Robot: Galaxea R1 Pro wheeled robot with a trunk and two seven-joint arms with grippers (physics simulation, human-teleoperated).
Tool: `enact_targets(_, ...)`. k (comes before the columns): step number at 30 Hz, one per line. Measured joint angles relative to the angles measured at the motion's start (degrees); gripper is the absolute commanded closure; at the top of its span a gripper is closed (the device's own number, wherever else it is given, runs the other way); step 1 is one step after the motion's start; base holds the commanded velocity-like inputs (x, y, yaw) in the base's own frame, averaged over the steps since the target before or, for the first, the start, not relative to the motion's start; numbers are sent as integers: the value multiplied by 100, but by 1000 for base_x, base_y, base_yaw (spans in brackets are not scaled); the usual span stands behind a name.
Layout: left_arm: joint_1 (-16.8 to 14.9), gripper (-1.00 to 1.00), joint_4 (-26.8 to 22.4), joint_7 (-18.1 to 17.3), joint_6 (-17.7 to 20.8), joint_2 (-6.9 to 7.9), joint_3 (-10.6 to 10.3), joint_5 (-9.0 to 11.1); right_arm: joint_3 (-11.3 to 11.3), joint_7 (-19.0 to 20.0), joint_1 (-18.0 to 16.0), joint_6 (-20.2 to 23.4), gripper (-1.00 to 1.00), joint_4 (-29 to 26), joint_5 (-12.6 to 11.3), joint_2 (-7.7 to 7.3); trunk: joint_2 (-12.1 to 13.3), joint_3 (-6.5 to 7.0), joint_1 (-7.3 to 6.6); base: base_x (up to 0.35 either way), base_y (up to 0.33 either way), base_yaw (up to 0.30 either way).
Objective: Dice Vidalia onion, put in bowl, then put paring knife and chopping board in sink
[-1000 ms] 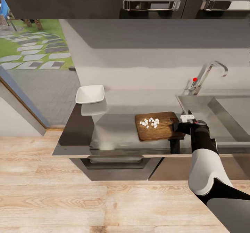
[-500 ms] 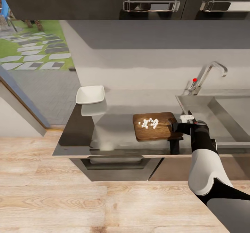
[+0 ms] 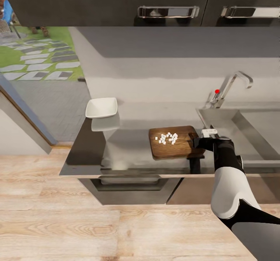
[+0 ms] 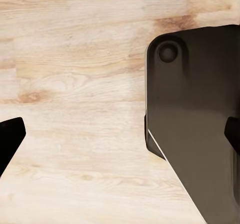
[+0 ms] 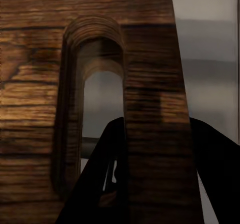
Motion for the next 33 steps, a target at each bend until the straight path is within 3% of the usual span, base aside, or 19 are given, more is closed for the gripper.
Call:
enact_targets(7,1,-100,-1,-2,0,0,0,0,3,1,2,1,100,3,-5,-1,0,63,0,0,216,0)
enact_targets(17,1,-100,-1,-282,0,0,0,0,4,1,2,0,100,4,0,-1,1,153,0,0,282,0)
enact_targets(33,0,-100,0,-290,1,0,0,0,-2,2,1,3,100,-2,-7,-7,0,297,0,0,14,0)
